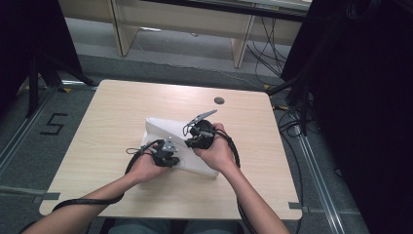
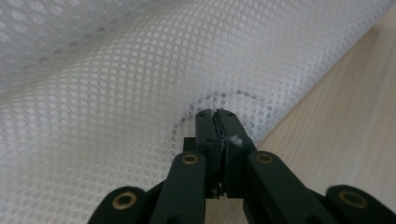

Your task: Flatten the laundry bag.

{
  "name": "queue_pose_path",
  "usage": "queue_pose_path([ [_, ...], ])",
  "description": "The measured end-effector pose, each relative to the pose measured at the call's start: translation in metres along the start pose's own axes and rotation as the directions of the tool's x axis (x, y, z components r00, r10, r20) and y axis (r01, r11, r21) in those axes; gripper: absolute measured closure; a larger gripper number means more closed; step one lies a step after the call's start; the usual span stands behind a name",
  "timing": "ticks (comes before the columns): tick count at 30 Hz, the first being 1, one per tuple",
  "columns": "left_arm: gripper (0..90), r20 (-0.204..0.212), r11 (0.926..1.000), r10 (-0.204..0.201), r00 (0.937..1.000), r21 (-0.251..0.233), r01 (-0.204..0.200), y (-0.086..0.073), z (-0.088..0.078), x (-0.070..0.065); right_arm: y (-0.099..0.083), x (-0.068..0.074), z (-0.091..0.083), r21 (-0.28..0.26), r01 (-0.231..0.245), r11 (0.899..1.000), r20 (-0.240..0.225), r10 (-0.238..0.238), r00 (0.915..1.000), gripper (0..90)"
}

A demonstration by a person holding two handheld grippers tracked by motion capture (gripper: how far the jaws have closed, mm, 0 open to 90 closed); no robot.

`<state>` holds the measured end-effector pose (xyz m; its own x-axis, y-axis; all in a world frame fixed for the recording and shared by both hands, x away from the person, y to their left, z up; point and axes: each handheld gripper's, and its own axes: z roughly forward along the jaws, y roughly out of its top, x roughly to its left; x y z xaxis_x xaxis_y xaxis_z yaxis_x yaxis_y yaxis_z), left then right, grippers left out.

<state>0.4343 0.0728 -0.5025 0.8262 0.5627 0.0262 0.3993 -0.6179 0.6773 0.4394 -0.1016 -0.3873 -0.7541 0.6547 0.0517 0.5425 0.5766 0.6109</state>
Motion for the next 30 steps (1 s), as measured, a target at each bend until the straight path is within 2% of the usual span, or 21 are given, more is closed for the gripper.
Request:
queue_pose_path([
  [1,86.4,0.007,1.0,-0.002,1.0,-0.001,0.002,-0.001,-0.002,0.0,0.0,0.0,-0.001,0.005,-0.003,1.0,0.002,0.003,1.0,90.0],
  [3,86.1,0.008,0.9997,0.022,0.9997,0.01,-0.022,-0.005,-0.011,0.003,0.0,0.002,-0.001,0.012,-0.021,1.0,0.008,0.021,0.9997,90.0],
  [5,86.1,0.004,0.9993,0.031,0.9995,0.023,-0.031,-0.007,-0.016,0.004,0.0,0.002,-0.002,0.01,-0.02,1.0,0.008,0.02,0.9998,90.0],
  [6,86.1,0.0,0.9997,0.017,0.9999,0.017,-0.017,-0.009,-0.02,0.004,0.0,0.0,-0.001,0.001,-0.008,1.0,0.001,0.008,1.0,90.0],
  [7,86.0,-0.001,0.9993,0.031,0.9995,0.021,-0.031,-0.011,-0.024,0.006,-0.001,0.0,0.0,-0.013,-0.002,1.0,0.001,0.003,1.0,90.0],
  [8,85.8,-0.007,0.9993,0.027,0.9996,0.025,-0.027,-0.018,-0.034,0.01,-0.001,0.001,-0.002,-0.008,-0.006,1.0,-0.001,0.006,1.0,90.0],
  [9,85.7,-0.007,0.9993,0.027,0.9996,0.025,-0.027,-0.018,-0.034,0.01,0.0,0.003,-0.003,0.001,-0.033,0.999,0.011,0.033,0.9994,90.0],
  [10,85.7,-0.018,0.9983,0.048,0.9987,0.035,-0.047,-0.021,-0.04,0.014,0.0,0.003,-0.003,0.001,-0.033,0.999,0.011,0.033,0.9994,90.0],
  [11,85.6,-0.025,0.9991,0.02,0.9995,0.037,-0.019,-0.029,-0.049,0.018,-0.001,0.002,-0.003,-0.012,-0.005,1.0,0.016,0.005,0.9999,90.0],
  [12,85.5,-0.025,0.9991,0.02,0.9995,0.037,-0.019,-0.029,-0.049,0.018,-0.001,0.003,-0.003,-0.013,-0.015,1.0,0.008,0.015,0.9999,90.0],
  [14,85.5,-0.036,0.9994,-0.003,0.9993,0.033,0.004,-0.039,-0.057,0.023,-0.002,0.004,-0.004,-0.014,-0.015,1.0,0.01,0.016,0.9998,90.0],
  [15,85.4,-0.036,0.9994,-0.005,0.9994,0.033,0.006,-0.043,-0.061,0.025,-0.002,0.004,-0.001,-0.045,0.004,0.999,0.017,-0.003,0.9999,90.0],
  [16,85.5,-0.039,0.999,-0.034,0.9987,0.027,0.035,-0.05,-0.068,0.028,-0.003,0.006,-0.003,-0.025,0.001,1.0,0.001,-0.001,1.0,90.0],
  [19,85.7,-0.053,0.9982,-0.055,0.997,0.018,0.057,-0.056,-0.075,0.033,-0.005,0.008,-0.004,-0.029,0.021,0.999,0.013,-0.021,0.9997,90.0],
  [22,85.7,-0.085,0.9951,-0.099,0.9914,-0.003,0.099,-0.062,-0.087,0.044,-0.008,0.013,-0.006,-0.027,0.01,1.0,0.001,-0.01,1.0,90.0],
  [23,85.8,-0.116,0.9884,-0.151,0.9817,-0.027,0.149,-0.068,-0.095,0.056,-0.011,0.017,-0.008,-0.028,0.019,0.999,0.005,-0.019,0.9998,90.0],
  [24,85.9,-0.116,0.9884,-0.151,0.9817,-0.027,0.149,-0.068,-0.095,0.056,-0.013,0.018,-0.008,-0.03,0.025,0.999,0.005,-0.024,0.9997,90.0],
  [26,86.0,-0.141,0.9839,-0.178,0.9739,-0.041,0.174,-0.072,-0.101,0.065,-0.014,0.02,-0.007,-0.04,0.032,0.999,-0.009,-0.033,0.9994,90.0],
  [27,86.0,-0.161,0.9806,-0.196,0.9674,-0.043,0.191,-0.075,-0.105,0.074,-0.016,0.024,-0.008,-0.03,0.044,0.999,-0.008,-0.044,0.999,90.0],
  [28,86.0,-0.161,0.9806,-0.196,0.9674,-0.043,0.191,-0.075,-0.105,0.074,-0.019,0.026,-0.008,-0.048,0.051,0.998,-0.013,-0.051,0.9986,90.0],
  [30,86.0,-0.171,0.979,-0.204,0.9639,-0.042,0.2,-0.078,-0.107,0.08,-0.02,0.029,-0.009,-0.045,0.048,0.998,-0.023,-0.049,0.9985,90.0],
])
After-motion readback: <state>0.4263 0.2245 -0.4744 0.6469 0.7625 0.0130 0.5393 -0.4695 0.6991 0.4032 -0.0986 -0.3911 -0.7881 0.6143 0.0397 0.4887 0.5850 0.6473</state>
